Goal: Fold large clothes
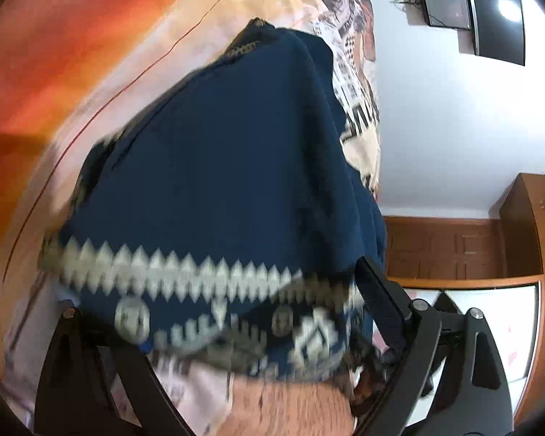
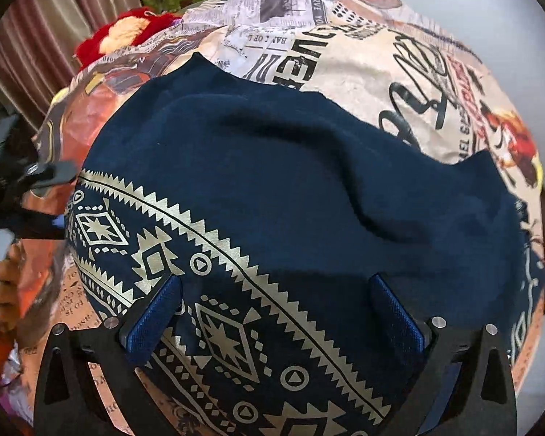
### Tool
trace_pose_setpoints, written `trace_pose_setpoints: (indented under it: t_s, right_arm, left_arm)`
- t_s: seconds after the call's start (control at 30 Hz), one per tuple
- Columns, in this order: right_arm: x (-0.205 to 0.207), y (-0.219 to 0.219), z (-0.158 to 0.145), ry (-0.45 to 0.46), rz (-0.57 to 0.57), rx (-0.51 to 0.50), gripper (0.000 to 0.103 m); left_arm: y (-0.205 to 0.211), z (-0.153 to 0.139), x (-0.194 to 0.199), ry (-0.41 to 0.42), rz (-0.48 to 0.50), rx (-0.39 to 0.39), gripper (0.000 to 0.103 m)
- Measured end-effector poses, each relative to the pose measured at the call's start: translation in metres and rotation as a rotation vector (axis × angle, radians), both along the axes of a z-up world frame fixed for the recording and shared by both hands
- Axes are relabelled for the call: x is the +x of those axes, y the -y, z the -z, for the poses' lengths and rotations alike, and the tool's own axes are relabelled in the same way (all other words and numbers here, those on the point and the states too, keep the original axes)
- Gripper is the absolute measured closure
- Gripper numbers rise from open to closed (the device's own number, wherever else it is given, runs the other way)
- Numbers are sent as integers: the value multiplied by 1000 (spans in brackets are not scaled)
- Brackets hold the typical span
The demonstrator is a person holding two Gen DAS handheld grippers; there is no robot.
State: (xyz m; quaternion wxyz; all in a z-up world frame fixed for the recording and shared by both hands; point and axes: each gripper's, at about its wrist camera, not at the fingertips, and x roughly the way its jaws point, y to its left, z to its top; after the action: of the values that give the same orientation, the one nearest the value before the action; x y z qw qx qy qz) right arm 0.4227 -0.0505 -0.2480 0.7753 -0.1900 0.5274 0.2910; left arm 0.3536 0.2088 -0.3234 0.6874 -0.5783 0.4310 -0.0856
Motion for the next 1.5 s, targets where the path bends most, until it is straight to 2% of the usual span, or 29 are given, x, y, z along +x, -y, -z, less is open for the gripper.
trace_pose_setpoints:
  t_s: [0.03, 0.1, 0.13, 0.2, 0.3, 0.37, 0.47, 0.67, 0.77, 0.9, 1.0, 1.13, 1.23, 1.3, 1.37, 1.5]
  right_arm:
    - [0, 0, 0, 1, -2, -1, 0]
    - [-1, -2, -1, 4, -5, -7, 0]
    - [-1, -2, -2, 1, -6, -4, 0]
    - [2, -1, -6, -14, 1, 13, 0]
    - [5, 2, -21, -14, 31, 77, 0]
    - [7, 1, -31, -2, 52, 120, 0]
    - [8, -12, -31, 30, 50, 107, 0]
    - [13, -31, 9, -26, 17, 34, 0]
    - [17, -28, 8, -50, 15, 43, 0]
    - [17, -13, -1, -85, 43, 66, 0]
    - [7, 17, -14, -93, 81, 118, 0]
    - [-14, 72, -40, -25, 158, 149, 0]
    - [-30, 122, -64, 41, 249, 172, 0]
    - [-43, 157, -79, 85, 317, 188, 0]
    - [-55, 192, -93, 112, 389, 216, 0]
    - [-72, 233, -109, 137, 476, 261, 0]
  left_arm:
    - [1, -1, 6, 1, -4, 15, 19]
    - [6, -6, 21, -10, -1, 78, 35]
    - [8, -9, 26, -21, -2, 123, 40]
    - [14, -19, 37, -38, -5, 250, 60]
    - [24, -44, 43, -4, -12, 434, 79]
    - [34, -65, 44, 29, -14, 549, 84]
    - [47, -91, 45, 69, -9, 673, 89]
    - [75, -126, 44, 179, 82, 899, 90]
    - [97, -143, 46, 240, 132, 983, 90]
    - [124, -166, 43, 318, 175, 1027, 91]
    - [150, -186, 41, 393, 218, 1072, 91]
    - [202, -206, 40, 488, 307, 1099, 91]
    - [246, -210, 35, 557, 399, 1108, 91]
    - [270, -206, 32, 582, 476, 1083, 91]
    - [291, -193, 30, 569, 572, 1031, 91]
    - [318, -151, 30, 457, 744, 891, 92]
